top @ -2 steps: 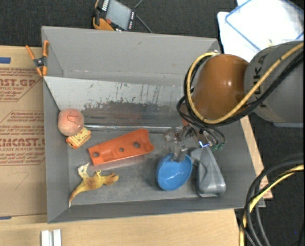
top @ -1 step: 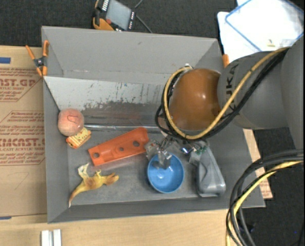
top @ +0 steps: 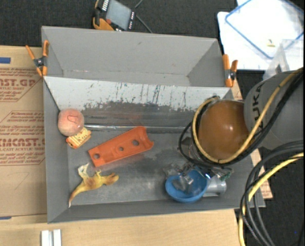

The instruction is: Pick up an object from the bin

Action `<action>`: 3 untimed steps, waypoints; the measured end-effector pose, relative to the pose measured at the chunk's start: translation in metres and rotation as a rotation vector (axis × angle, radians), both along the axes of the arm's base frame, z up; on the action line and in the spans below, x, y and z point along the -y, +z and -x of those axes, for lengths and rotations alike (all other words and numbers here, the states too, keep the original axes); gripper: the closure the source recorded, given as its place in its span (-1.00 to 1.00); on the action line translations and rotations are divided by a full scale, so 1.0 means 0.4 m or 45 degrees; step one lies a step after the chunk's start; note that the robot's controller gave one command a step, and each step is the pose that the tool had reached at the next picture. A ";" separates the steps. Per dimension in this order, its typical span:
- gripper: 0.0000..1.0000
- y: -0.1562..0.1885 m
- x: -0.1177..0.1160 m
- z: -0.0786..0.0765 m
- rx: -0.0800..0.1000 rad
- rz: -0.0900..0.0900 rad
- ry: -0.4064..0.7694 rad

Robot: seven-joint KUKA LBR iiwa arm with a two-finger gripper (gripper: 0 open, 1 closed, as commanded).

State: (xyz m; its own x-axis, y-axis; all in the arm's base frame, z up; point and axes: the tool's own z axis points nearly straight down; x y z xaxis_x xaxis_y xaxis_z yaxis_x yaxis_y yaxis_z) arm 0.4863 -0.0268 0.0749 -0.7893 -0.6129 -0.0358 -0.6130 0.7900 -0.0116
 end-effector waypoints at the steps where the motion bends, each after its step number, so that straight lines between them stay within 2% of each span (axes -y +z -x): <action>1: 1.00 0.211 -0.172 -0.131 0.011 -0.006 0.002; 2: 1.00 0.183 -0.147 -0.110 0.011 -0.007 0.011; 3: 1.00 0.198 -0.250 -0.072 0.003 -0.015 -0.178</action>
Offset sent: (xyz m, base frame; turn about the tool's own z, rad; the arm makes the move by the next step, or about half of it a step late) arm 0.0034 -0.0034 0.0224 -0.0009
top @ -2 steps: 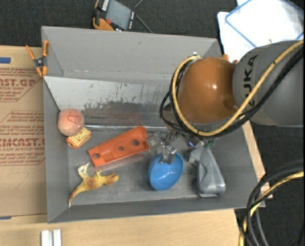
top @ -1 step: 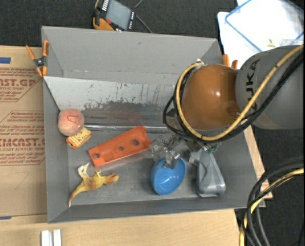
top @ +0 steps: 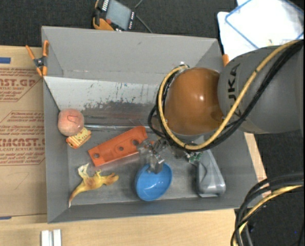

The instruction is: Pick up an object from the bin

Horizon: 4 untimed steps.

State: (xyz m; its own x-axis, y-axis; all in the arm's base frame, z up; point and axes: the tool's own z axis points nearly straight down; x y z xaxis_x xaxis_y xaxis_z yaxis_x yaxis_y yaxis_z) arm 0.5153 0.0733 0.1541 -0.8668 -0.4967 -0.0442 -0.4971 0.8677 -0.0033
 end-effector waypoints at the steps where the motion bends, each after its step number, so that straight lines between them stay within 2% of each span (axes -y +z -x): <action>1: 1.00 -0.153 0.224 0.051 -0.001 0.016 0.373; 2: 1.00 0.074 0.098 0.019 -0.001 0.003 0.242; 3: 1.00 0.315 0.220 0.060 -0.006 0.008 0.379; 4: 1.00 0.161 0.184 0.037 0.009 0.007 0.423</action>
Offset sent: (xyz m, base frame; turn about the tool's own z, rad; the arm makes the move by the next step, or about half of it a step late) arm 0.0030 0.0054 0.0947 -0.0662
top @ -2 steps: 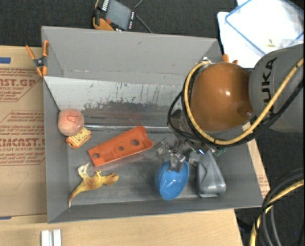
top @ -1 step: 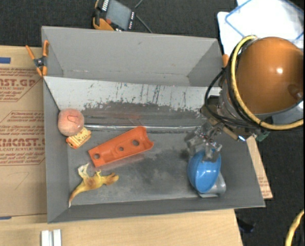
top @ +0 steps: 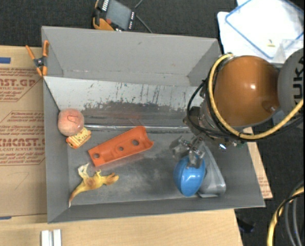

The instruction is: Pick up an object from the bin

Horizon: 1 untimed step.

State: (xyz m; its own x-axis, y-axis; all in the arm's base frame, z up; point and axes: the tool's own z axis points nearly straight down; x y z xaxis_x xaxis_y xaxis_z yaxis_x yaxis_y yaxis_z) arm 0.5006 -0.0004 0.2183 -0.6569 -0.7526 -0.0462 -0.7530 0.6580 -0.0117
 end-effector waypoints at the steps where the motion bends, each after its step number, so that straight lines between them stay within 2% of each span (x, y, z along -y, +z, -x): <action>1: 1.00 -0.066 -0.003 0.007 -0.010 -0.001 0.034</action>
Offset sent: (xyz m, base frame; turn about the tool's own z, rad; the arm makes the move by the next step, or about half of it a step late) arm 0.0438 -0.0052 -0.0654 -0.2179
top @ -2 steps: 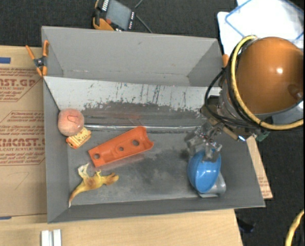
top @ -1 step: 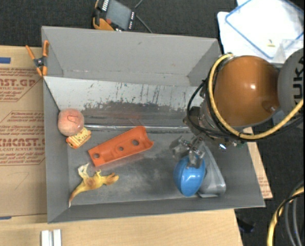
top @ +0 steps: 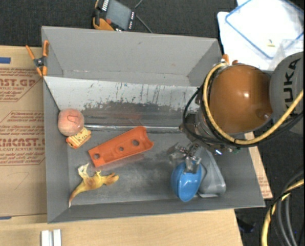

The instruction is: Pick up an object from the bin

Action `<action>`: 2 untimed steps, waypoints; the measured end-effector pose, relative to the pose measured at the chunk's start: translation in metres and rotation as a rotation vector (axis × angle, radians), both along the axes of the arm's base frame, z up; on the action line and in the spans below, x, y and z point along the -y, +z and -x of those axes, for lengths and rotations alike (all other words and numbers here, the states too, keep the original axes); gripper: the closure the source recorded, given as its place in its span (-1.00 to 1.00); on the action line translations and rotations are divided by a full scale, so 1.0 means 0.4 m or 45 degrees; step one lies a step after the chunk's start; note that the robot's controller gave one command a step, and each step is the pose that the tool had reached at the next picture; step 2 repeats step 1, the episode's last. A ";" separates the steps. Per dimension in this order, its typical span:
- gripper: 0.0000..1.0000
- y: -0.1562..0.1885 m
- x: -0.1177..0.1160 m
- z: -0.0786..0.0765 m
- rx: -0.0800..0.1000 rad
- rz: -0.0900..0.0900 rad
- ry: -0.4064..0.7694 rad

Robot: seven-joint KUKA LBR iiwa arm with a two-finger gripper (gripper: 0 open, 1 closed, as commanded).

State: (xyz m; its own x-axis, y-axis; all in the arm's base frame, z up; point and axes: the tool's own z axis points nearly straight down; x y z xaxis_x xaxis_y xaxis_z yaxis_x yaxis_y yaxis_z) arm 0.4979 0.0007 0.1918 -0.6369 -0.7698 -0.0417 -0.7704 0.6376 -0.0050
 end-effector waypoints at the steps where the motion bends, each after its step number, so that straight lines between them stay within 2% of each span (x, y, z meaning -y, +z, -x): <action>1: 1.00 -0.104 0.012 -0.118 0.008 0.003 0.242; 2: 1.00 -0.104 0.012 -0.118 0.008 0.003 0.242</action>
Offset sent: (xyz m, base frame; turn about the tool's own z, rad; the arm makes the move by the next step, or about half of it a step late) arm 0.0173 -0.0208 -0.0011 -0.0716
